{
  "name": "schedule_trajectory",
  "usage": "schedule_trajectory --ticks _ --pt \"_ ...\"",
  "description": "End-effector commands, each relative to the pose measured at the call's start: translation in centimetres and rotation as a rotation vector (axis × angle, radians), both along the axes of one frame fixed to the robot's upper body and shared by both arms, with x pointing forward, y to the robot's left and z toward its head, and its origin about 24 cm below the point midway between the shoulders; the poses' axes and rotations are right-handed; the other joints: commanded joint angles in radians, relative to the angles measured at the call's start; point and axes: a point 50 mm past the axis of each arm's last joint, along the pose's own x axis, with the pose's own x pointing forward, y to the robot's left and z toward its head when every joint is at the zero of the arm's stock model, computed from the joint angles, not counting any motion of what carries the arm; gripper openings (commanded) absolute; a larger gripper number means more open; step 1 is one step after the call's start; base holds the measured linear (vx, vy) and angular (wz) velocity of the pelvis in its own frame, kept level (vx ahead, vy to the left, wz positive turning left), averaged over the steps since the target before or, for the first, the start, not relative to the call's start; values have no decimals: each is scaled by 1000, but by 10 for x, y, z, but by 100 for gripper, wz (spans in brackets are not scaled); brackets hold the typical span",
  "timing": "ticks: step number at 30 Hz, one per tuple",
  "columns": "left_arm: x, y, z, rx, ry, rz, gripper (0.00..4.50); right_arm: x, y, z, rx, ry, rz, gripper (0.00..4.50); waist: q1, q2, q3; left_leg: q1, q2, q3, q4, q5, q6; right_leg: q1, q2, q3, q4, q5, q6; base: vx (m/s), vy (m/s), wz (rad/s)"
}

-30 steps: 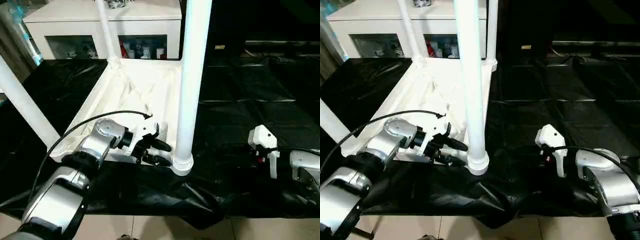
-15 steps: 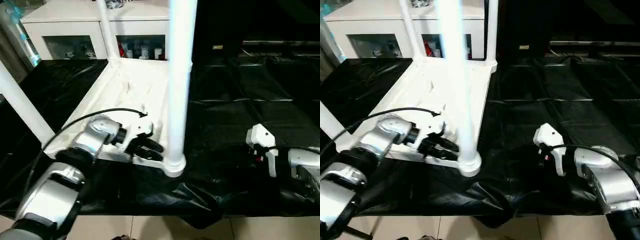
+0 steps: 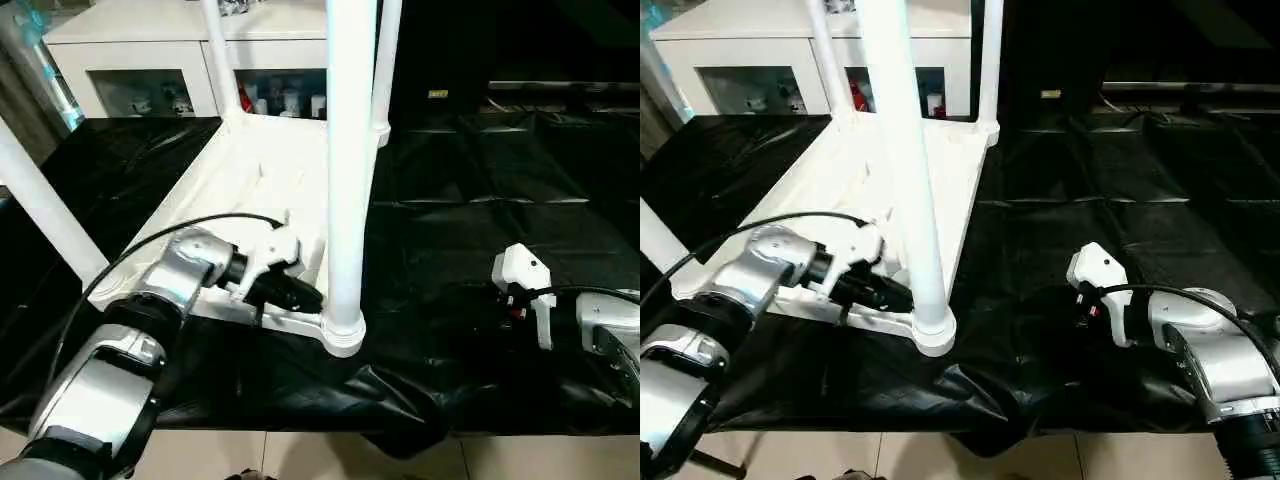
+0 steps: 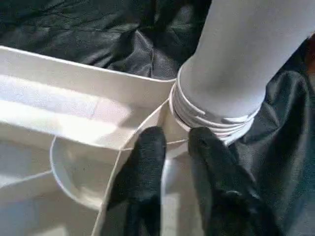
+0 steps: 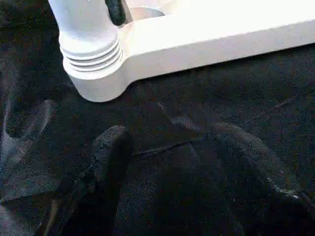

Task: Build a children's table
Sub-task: Rotate leg to tighten

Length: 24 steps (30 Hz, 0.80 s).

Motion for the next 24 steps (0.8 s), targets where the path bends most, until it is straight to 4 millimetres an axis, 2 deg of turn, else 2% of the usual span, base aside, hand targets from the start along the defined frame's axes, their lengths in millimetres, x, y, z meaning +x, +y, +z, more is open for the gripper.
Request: schedule_trajectory --ticks 1,5,8,9,10,11,14,18,19,20,22,23,24 --pt "-1 7 6 8 4 -6 146 3 -1 11 17 -34 11 299 7 -17 -62 20 33 -16 -72 -308 47 41 -44 24 -86 -334 -224 0 0 0" --pt "-8 20 12 41 23 -32 166 2 1 20 60 -41 36 299 10 -15 -62 23 35 -15 -74 -312 41 40 -44 25 -84 -326 -226 0 0 0" --pt "-12 23 10 73 39 -48 188 0 4 22 71 -34 57 299 11 -10 -62 23 37 -15 -77 -301 39 39 -42 26 -81 -302 -232 0 0 0" --pt "-13 23 9 78 36 -49 188 -1 5 23 75 -30 63 299 11 -11 -62 23 35 -14 -77 -307 37 39 -42 26 -82 -304 -231 0 0 0" --pt "-13 22 5 96 15 -49 188 -3 7 23 83 -21 75 299 11 -16 -62 24 35 -14 -76 -309 37 39 -42 26 -83 -309 -230 0 0 0" --pt "-13 21 1 114 -3 -50 188 -4 9 23 88 -12 89 299 15 -13 -62 25 35 -14 -76 -311 38 39 -44 26 -84 -319 -225 0 0 0" --pt "-14 17 -6 121 -5 -42 188 -7 13 21 87 -1 108 299 17 -13 -64 23 36 -16 -76 -301 32 40 -45 27 -83 -305 -219 0 0 0" --pt "-13 10 -18 154 -44 -10 188 -9 16 19 92 4 107 299 15 -23 -64 19 32 -15 -73 -288 39 41 -46 26 -86 -317 -206 0 0 0" --pt "-13 10 -18 154 -44 -10 188 -9 16 19 92 4 107 299 16 -22 -65 19 32 -15 -72 -282 40 42 -47 27 -85 -317 -203 0 0 0" --pt "-12 10 -19 157 -42 0 160 -9 16 19 92 6 107 299 16 -22 -65 20 33 -16 -72 -276 42 41 -46 26 -85 -316 -202 0 0 0" --pt "-11 9 -18 152 -48 14 150 -10 16 19 90 7 104 299 14 -21 -64 18 32 -16 -73 -273 43 42 -45 26 -85 -311 -201 0 0 0" --pt "-9 9 -17 145 -52 21 139 -10 16 19 89 7 102 299 12 -15 -64 18 32 -16 -74 -281 42 41 -45 25 -88 -319 -200 0 0 0" --pt "-9 9 -16 146 -58 21 123 -11 15 19 89 8 102 299 13 -15 -64 20 32 -16 -73 -286 41 40 -45 25 -88 -322 -202 0 0 0"
